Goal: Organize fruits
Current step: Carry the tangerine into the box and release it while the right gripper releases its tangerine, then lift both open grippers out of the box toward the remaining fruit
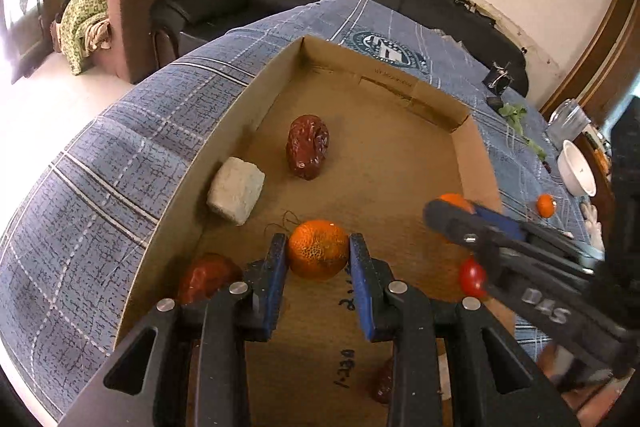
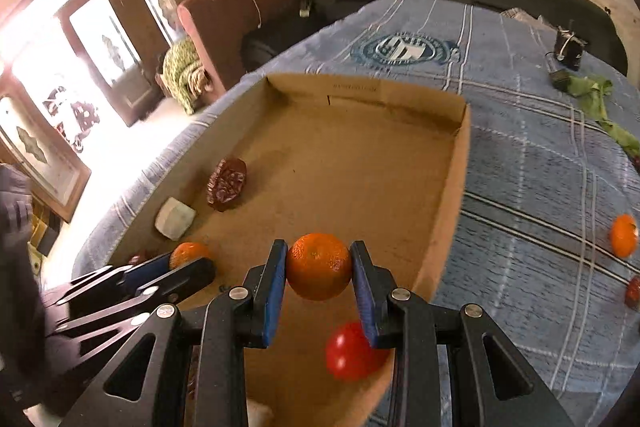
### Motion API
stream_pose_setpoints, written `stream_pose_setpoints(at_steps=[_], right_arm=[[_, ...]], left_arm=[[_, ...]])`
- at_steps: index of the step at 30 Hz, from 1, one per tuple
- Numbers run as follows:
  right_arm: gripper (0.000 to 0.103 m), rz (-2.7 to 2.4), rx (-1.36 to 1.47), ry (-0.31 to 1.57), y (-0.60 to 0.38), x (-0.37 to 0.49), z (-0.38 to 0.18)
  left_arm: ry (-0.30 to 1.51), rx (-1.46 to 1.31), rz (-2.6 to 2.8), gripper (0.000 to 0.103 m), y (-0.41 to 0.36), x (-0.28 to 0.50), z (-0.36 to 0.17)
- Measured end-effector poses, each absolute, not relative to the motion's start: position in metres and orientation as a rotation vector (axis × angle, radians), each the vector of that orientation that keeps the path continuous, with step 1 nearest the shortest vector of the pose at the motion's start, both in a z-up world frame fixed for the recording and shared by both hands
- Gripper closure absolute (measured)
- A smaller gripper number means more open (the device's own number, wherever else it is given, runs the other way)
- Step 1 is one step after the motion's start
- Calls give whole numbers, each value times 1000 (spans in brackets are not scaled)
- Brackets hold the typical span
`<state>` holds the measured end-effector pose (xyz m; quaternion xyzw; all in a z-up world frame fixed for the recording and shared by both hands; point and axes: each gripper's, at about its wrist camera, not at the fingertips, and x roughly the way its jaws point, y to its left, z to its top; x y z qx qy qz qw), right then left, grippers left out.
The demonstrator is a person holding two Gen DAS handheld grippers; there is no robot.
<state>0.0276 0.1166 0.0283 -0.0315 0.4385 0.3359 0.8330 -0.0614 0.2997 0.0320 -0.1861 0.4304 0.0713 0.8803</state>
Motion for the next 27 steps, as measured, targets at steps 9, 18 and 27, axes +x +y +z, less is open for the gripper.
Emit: stream_pose_setpoints(at_steps=[9,18,27], right_arm=[[66,733,-54,933,123,29,25],[54,704,7,816,80,8,61],[47,616,88,803,5,-7,68]], left_arm=[[839,-371,138,64,303,-75,55],[742,-276,168,34,276,-91,94],[689,-169,91,24,213,-103,118]])
